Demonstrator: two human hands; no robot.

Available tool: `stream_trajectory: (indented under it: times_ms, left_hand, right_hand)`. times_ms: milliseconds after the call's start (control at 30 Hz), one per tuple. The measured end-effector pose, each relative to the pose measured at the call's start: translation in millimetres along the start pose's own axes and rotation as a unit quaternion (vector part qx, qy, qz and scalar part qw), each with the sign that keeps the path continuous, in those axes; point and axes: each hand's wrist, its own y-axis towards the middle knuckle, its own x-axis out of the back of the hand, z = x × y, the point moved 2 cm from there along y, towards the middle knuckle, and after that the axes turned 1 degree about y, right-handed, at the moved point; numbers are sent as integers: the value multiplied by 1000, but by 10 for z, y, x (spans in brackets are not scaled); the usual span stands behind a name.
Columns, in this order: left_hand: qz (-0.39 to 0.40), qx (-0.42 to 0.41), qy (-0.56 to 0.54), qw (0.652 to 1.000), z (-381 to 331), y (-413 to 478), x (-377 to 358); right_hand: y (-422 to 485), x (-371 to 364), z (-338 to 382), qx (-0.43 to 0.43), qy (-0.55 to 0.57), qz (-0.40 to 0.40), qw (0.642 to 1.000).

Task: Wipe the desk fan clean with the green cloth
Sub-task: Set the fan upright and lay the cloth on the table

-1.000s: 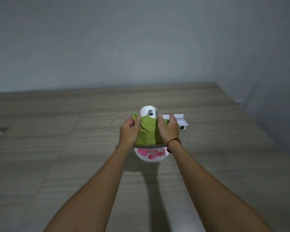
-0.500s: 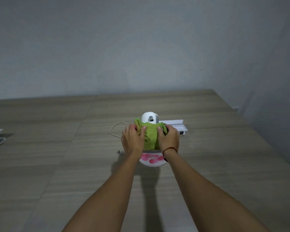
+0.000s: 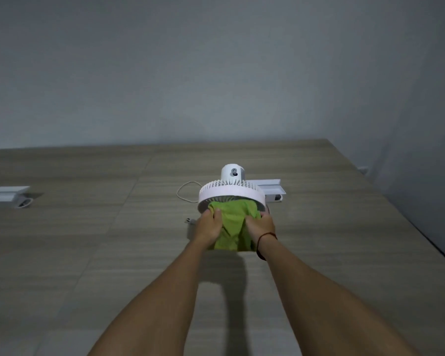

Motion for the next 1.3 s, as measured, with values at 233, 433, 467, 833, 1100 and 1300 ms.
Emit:
stream_trajectory:
  times_ms: [233, 433, 467, 833, 1100, 1300]
  left_hand:
    - [-60, -7, -64, 996, 458, -252, -191]
    - [36, 128, 112, 985, 1145, -154, -525]
    - [40, 109, 141, 983, 1255, -147, -571]
    - [70, -95, 313, 942, 1831, 120, -1284]
    - [-33, -174, 288, 941, 2048, 177, -1435]
    - [-29, -172, 275, 946, 2134, -99, -1437]
  right_hand:
    - [-42, 68, -487, -16, -66, 42, 997]
    - [148, 78, -1021, -61, -255, 42, 964]
    - [162, 63, -1112, -58, -282, 52, 956]
    - [495, -337, -1759, 206, -513, 193, 811]
    - [588, -373, -2187, 307, -469, 118, 820]
    - [289, -231, -2309, 332, -477, 120, 805]
